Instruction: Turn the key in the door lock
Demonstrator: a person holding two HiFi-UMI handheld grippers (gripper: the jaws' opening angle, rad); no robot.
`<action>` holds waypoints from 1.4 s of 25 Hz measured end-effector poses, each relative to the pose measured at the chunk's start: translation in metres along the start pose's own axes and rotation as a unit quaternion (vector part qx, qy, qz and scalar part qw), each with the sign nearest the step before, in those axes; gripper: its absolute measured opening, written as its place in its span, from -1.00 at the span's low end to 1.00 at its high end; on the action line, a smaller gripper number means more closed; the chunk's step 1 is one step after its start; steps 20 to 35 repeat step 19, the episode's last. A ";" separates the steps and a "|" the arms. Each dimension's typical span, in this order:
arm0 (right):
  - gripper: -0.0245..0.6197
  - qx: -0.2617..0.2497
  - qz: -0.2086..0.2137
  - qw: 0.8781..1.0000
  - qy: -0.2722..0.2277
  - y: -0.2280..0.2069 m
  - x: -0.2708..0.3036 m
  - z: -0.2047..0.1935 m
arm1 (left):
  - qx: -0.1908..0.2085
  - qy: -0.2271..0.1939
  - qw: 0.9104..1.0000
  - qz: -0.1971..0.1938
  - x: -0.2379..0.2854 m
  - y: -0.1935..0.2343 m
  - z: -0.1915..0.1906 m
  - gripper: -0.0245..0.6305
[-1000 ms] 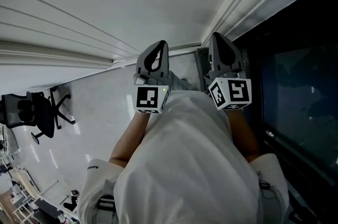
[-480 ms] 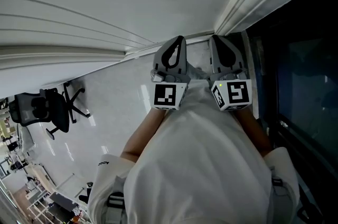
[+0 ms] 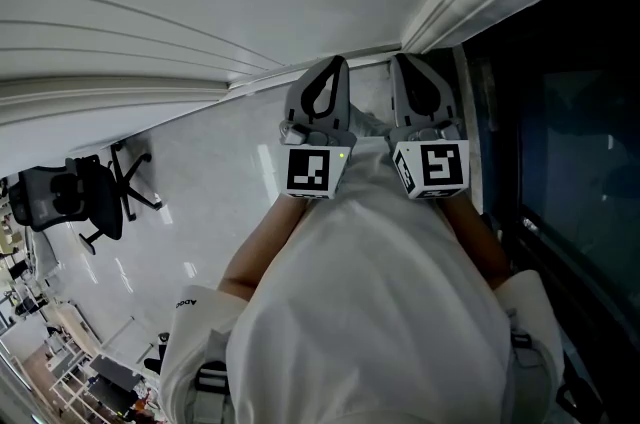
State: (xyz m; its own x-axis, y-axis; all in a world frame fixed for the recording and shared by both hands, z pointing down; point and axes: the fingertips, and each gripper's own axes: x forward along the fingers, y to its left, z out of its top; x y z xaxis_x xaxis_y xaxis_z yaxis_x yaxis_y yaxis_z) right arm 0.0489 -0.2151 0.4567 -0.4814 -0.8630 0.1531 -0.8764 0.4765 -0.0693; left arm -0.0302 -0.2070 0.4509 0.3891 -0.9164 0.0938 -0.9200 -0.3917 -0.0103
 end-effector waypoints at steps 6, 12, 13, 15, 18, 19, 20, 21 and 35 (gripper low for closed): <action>-0.91 -0.002 -0.005 1.000 0.004 0.000 0.000 0.000 | 0.002 0.000 1.000 -0.012 -0.004 -0.007 0.000 -0.90; -0.91 -0.012 0.009 1.000 0.015 0.009 0.008 -0.003 | 0.000 0.003 1.000 -0.006 -0.004 0.000 -0.001 -0.90; -0.91 -0.015 0.010 1.000 0.017 0.011 0.009 -0.005 | -0.002 0.003 1.000 -0.003 -0.004 0.002 -0.003 -0.89; -0.91 -0.016 0.011 1.000 0.019 0.013 0.010 -0.009 | -0.005 0.006 1.000 0.003 -0.007 0.004 -0.007 -0.89; -0.91 -0.011 0.009 1.000 0.023 0.014 0.015 -0.014 | -0.003 0.009 1.000 0.007 -0.009 0.009 -0.012 -0.90; -0.91 -0.010 0.009 1.000 0.024 0.014 0.017 -0.016 | -0.001 0.009 1.000 0.007 -0.010 0.011 -0.013 -0.89; -0.91 -0.010 0.009 1.000 0.024 0.014 0.017 -0.016 | -0.001 0.009 1.000 0.007 -0.010 0.011 -0.013 -0.89; -0.91 -0.010 0.009 1.000 0.024 0.014 0.017 -0.016 | -0.001 0.009 1.000 0.007 -0.010 0.011 -0.013 -0.89; -0.91 -0.010 0.009 1.000 0.024 0.014 0.017 -0.016 | -0.001 0.009 1.000 0.007 -0.010 0.011 -0.013 -0.89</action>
